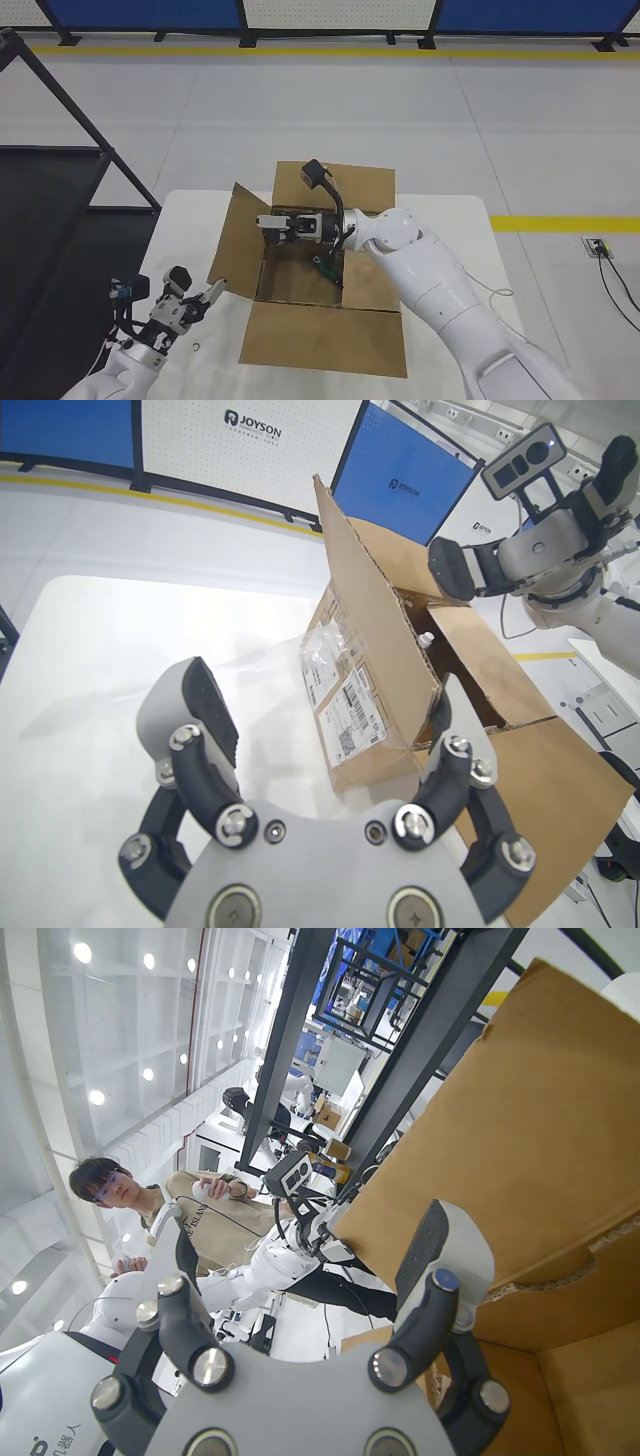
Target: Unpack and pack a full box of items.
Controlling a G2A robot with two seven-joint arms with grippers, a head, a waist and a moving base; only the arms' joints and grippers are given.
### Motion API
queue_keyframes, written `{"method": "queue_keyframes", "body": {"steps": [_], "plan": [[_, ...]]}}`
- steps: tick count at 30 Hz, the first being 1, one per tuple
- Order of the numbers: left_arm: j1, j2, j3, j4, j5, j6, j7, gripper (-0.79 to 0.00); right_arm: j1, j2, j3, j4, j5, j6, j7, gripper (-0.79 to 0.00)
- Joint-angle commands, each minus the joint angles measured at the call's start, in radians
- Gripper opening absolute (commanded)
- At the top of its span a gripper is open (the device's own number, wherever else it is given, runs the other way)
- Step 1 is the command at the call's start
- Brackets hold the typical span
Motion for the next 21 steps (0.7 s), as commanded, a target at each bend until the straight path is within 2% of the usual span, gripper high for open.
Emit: {"method": "queue_keyframes", "body": {"steps": [1, 11, 21], "plan": [[-0.001, -0.001, -0.002, 0.013, 0.0, 0.0, -0.006, 0.0, -0.007, 0.013, 0.02, -0.004, -0.017, 0.004, -0.006, 0.0], [-0.001, -0.008, -0.016, 0.076, -0.012, 0.006, -0.019, 0.0, -0.087, 0.078, 0.122, -0.115, -0.083, 0.046, -0.033, 0.0], [-0.036, -0.017, 0.011, 0.146, -0.001, 0.025, -0.04, 0.0, -0.165, 0.119, 0.193, -0.254, -0.131, 0.098, -0.047, 0.0]]}}
